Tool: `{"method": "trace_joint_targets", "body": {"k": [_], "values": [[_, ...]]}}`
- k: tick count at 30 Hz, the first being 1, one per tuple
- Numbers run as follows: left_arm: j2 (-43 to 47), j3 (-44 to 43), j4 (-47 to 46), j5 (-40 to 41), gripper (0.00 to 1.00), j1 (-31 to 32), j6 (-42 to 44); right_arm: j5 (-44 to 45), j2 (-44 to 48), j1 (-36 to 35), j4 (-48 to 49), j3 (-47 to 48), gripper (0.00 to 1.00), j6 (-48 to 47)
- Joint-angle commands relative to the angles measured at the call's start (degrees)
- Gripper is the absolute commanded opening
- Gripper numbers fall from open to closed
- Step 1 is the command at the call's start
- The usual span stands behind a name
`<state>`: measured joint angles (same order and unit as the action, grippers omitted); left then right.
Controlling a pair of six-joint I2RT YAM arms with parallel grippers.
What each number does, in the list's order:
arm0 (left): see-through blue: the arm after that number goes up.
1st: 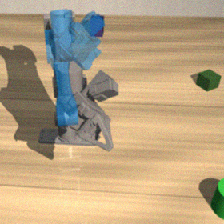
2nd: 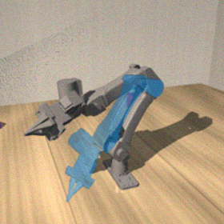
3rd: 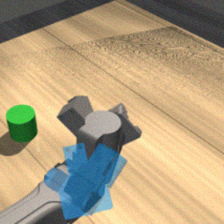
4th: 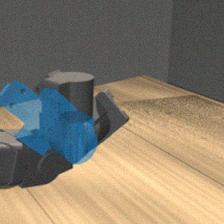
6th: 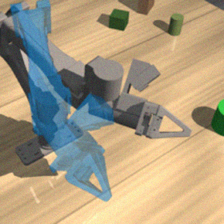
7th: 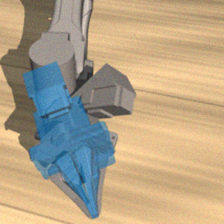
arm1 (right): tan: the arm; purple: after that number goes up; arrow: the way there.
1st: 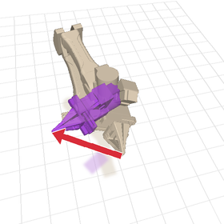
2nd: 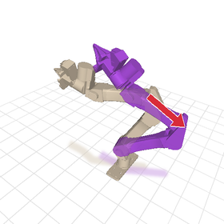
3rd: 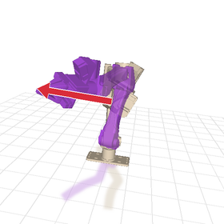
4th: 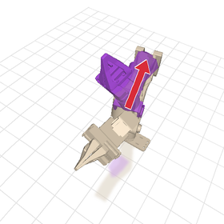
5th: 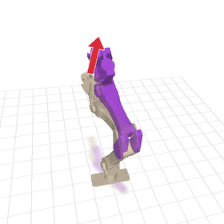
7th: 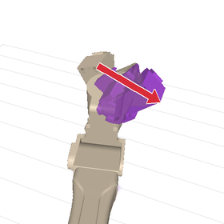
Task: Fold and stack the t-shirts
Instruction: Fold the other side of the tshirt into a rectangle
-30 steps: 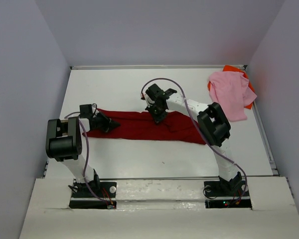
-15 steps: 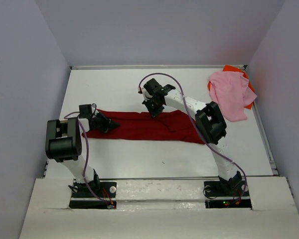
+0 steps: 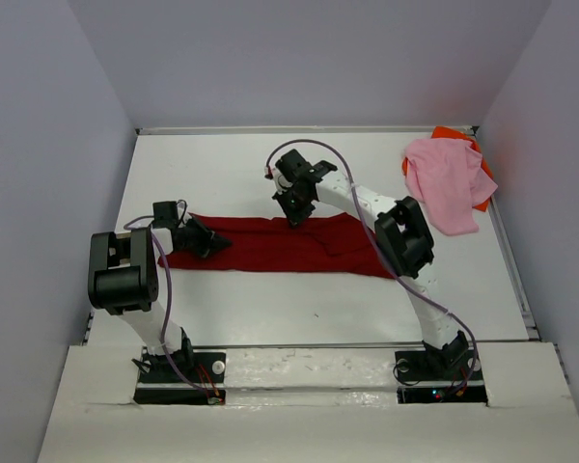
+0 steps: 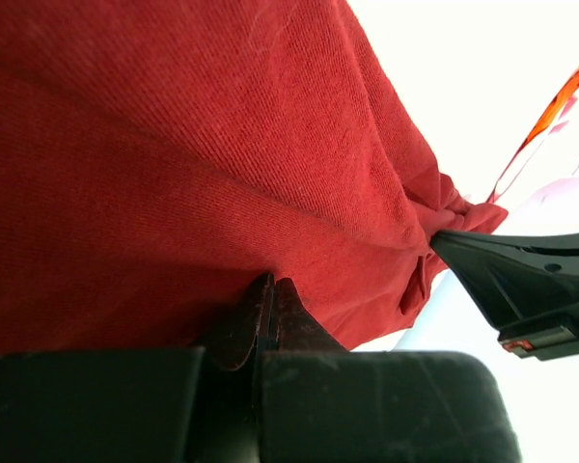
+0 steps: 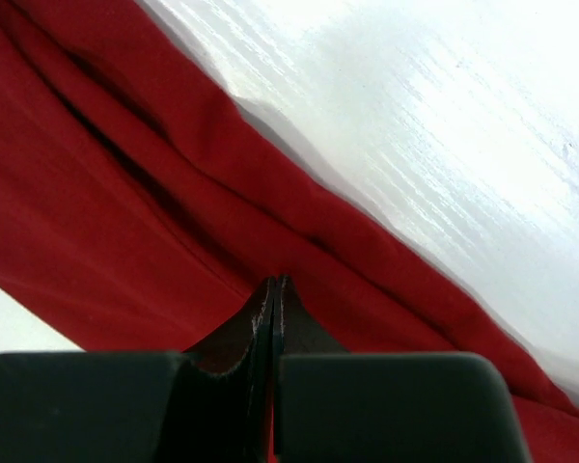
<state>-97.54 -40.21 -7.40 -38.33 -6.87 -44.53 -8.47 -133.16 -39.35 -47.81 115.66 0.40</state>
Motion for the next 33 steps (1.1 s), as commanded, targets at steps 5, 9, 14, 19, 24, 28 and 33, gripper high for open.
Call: {"method": "trace_joint_targets", "body": {"k": [5,9,14,19,24,28,33], "values": [[-0.81,-0.66,4.94,2.55,0.00,-0.51,2.43,-1.99,4.05,-1.34,-1.32,-0.78,0.00,0.83],[-0.73,-0.93,4.94,2.29,0.00,-0.51,2.61,-4.18,4.84,-1.34,-1.32,-0.87,0.00,1.61],[-0.81,-1.28,4.94,2.03,0.00,-0.51,2.43,-4.01,4.93,-2.48,-1.58,-1.31,0.00,1.27],[-1.08,-2.07,5.11,1.85,0.00,-0.51,2.43,-2.70,3.09,-2.48,-1.76,-2.01,0.00,0.21],[-1.08,-2.51,5.90,2.03,0.00,-0.60,2.61,7.38,-0.07,-2.48,-1.58,-1.14,0.00,-2.16],[-0.99,-2.86,6.52,2.12,0.00,-0.51,2.87,14.96,-2.10,-2.48,-0.27,-0.70,0.00,-2.25],[-0.81,-3.65,7.31,2.12,0.00,-0.51,3.31,19.09,-4.38,-2.48,0.88,0.97,0.00,-2.87]]}}
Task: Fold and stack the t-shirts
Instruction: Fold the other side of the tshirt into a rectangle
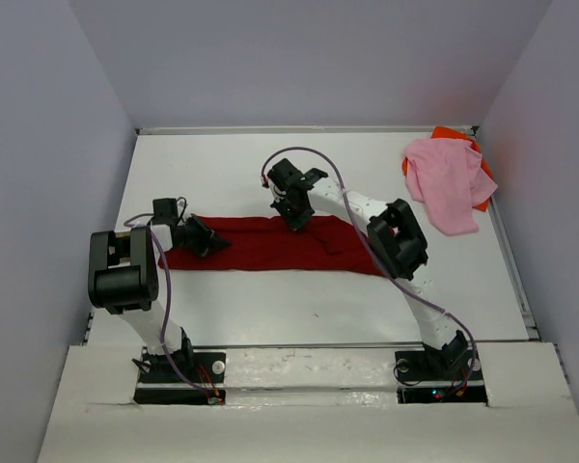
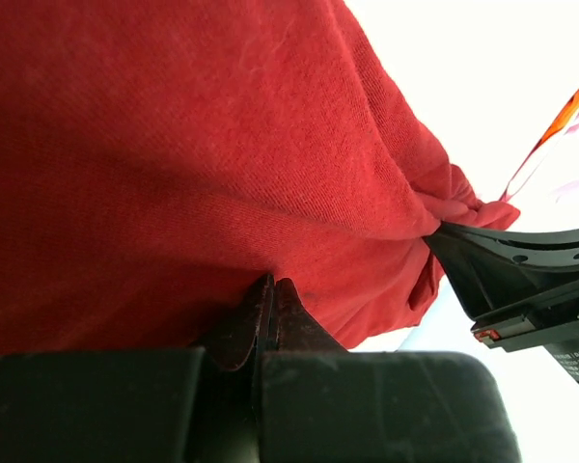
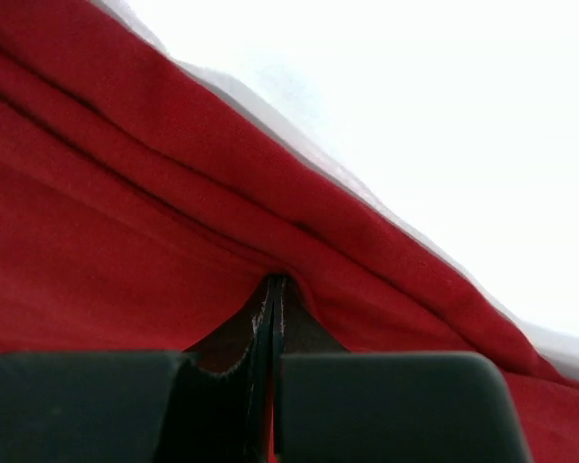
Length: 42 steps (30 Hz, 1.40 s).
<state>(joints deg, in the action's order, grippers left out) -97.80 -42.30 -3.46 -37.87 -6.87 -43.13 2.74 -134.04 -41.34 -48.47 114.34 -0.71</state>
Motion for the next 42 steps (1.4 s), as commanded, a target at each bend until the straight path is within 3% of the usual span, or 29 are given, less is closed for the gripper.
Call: {"method": "trace_joint_targets", "body": {"k": [1,7,19,21,22,23,24,29,37,40,41,42], "values": [[-0.55,-1.90,3.38,1.66,0.00,-0.51,2.00,8.59,-3.86,-0.49,1.71,2.55,0.00,-1.75],[-0.03,-2.87,5.57,1.83,0.00,-0.51,2.70,16.41,-5.09,-0.49,5.31,3.34,0.00,-3.42],[0.94,-3.22,7.42,2.18,0.00,-0.51,4.02,20.99,-8.35,4.42,5.05,10.54,0.00,-4.04],[0.94,-3.14,7.51,2.18,0.00,-0.51,4.11,18.55,-7.91,5.13,4.44,11.25,0.00,-3.16],[1.03,-3.14,7.51,2.18,0.00,-0.51,4.11,16.96,-7.47,5.13,4.26,11.34,0.13,-3.07],[1.12,-3.14,7.59,2.27,0.00,-0.51,4.11,14.94,-6.86,5.13,4.00,10.64,0.39,-3.24],[1.12,-3.14,7.42,2.27,0.00,-0.51,4.11,12.49,-5.63,5.13,3.91,10.37,0.46,-2.81],[0.77,-2.96,6.98,2.27,0.00,-0.51,3.85,8.86,-3.08,5.13,2.50,9.06,0.56,-0.87],[1.38,-2.61,6.72,2.10,0.00,-0.51,3.67,6.66,-4.83,5.13,1.54,11.77,0.58,-0.87],[1.73,-2.26,6.80,2.36,0.00,-0.51,3.67,6.83,-5.62,5.13,0.92,14.32,0.46,-1.05],[1.82,-2.17,6.80,2.36,0.00,-0.51,3.67,7.10,-5.97,5.13,0.92,15.20,0.27,-1.13],[1.82,-2.17,6.80,2.27,0.00,-0.51,3.58,7.27,-6.67,5.13,1.01,15.73,0.18,-1.22]]}}
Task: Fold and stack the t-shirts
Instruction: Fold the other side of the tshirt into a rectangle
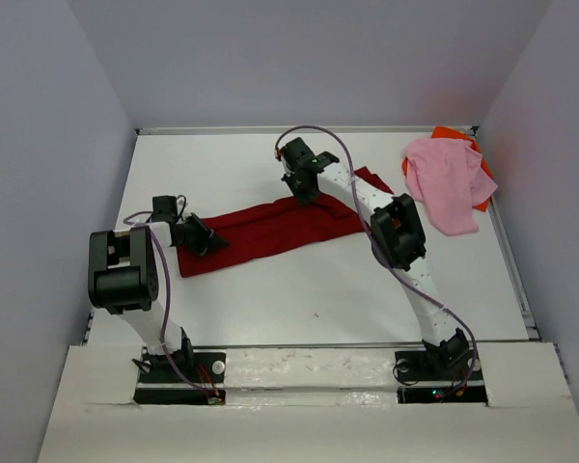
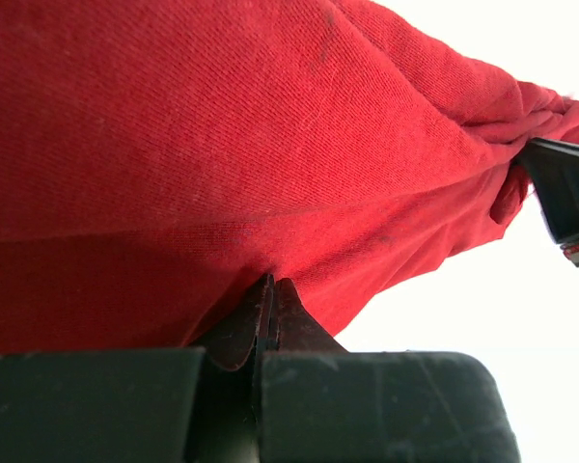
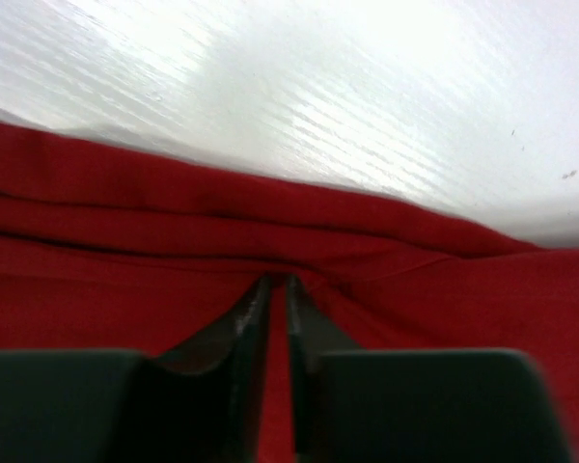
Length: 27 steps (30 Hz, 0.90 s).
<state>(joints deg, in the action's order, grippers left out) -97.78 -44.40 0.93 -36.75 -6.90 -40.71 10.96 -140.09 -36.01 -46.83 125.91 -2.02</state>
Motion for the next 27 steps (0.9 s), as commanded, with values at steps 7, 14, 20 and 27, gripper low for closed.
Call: {"method": "trace_joint_targets", "body": {"k": [7,14,20,27], "values": [[1.97,-0.42,3.03,1.33,0.00,-0.49,1.60,0.02,-2.11,-0.20,-0.46,6.71,0.00,0.70],[2.33,-0.60,3.99,1.77,0.00,-0.57,2.30,-1.82,-2.21,-0.20,-1.95,8.66,0.40,0.79],[1.89,-0.77,3.55,1.68,0.00,-0.49,1.95,-2.79,3.85,-0.20,-0.90,-1.08,0.57,1.05],[1.54,-1.21,3.38,1.42,0.00,-0.49,1.86,-2.00,5.97,-0.20,-1.07,-3.39,0.57,1.14]]}}
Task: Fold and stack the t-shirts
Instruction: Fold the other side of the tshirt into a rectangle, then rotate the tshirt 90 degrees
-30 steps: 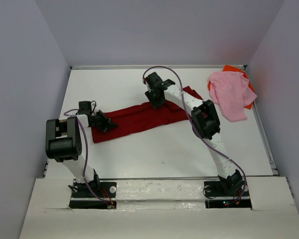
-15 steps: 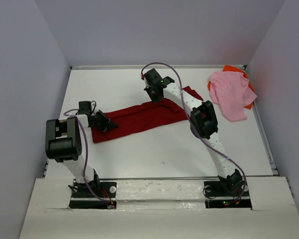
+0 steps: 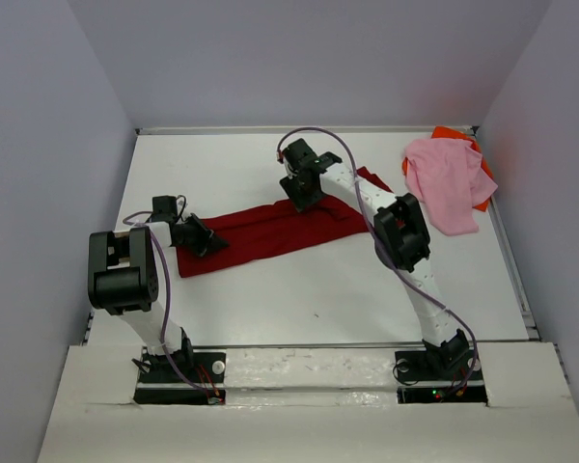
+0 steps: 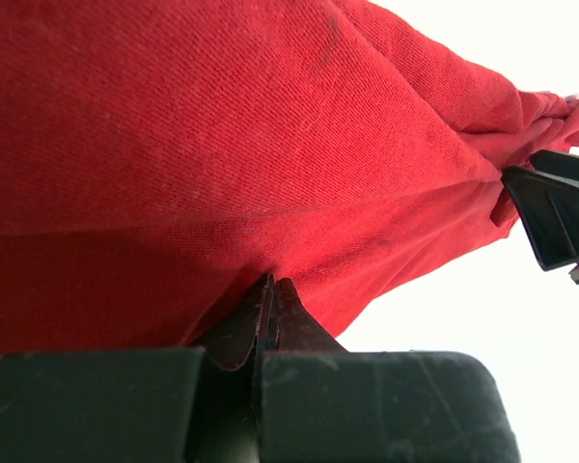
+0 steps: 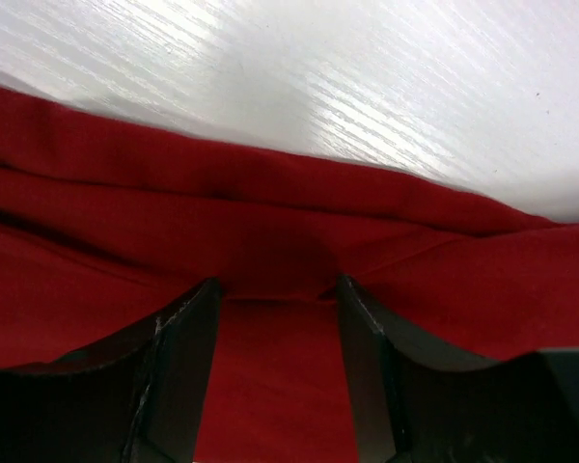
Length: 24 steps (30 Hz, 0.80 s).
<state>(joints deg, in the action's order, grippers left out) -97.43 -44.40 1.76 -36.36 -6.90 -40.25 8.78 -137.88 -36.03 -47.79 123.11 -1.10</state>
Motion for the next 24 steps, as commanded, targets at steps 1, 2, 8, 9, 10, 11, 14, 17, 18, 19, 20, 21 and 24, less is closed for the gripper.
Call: {"method": "trace_joint_targets", "body": {"k": [1,2,8,9,10,11,14,17,18,19,20,21,24], "values": [[1.27,-1.21,2.63,1.03,0.00,-0.49,1.40,0.02,3.50,-0.18,-0.11,-0.33,0.57,0.22],[1.36,-1.21,2.64,1.03,0.00,-0.49,1.40,-0.16,3.50,-0.18,-0.20,-0.24,0.57,0.31],[1.45,-1.12,2.64,1.03,0.00,-0.57,1.40,-0.51,2.63,-0.18,-0.46,0.38,0.55,0.22],[1.36,-1.12,2.64,1.03,0.00,-0.57,1.40,-0.51,2.27,-0.18,-0.37,0.46,0.55,0.22],[1.28,-1.21,2.72,0.94,0.00,-0.57,1.40,-0.60,1.92,-0.18,-0.46,0.55,0.55,0.31],[1.36,-1.30,2.81,0.94,0.00,-0.57,1.40,-0.78,1.74,-0.18,-0.37,0.64,0.56,0.40],[1.27,-1.56,3.07,1.03,0.00,-0.57,1.58,-1.13,0.52,-0.18,0.06,0.99,0.55,0.40],[1.63,-1.83,3.78,1.11,0.00,-0.57,1.84,-0.95,-0.89,-0.18,0.50,1.78,0.50,0.14],[1.63,-2.00,4.21,1.11,0.00,-0.66,2.10,-1.04,-1.33,-0.18,0.51,2.48,0.44,0.05],[1.80,-2.18,4.48,1.03,0.00,-0.75,2.19,-1.30,-2.12,-0.18,0.51,2.83,0.42,0.05],[1.98,-2.35,4.92,1.11,0.00,-0.66,2.28,-1.48,-2.47,-0.18,0.51,3.01,0.40,0.14],[2.15,-2.44,5.09,1.03,0.00,-0.92,2.28,-1.65,-2.74,0.34,0.59,3.27,0.40,0.31],[2.94,-2.71,5.88,1.11,0.00,-1.01,2.63,-3.23,-3.88,0.35,1.03,3.28,0.45,0.93]]}}
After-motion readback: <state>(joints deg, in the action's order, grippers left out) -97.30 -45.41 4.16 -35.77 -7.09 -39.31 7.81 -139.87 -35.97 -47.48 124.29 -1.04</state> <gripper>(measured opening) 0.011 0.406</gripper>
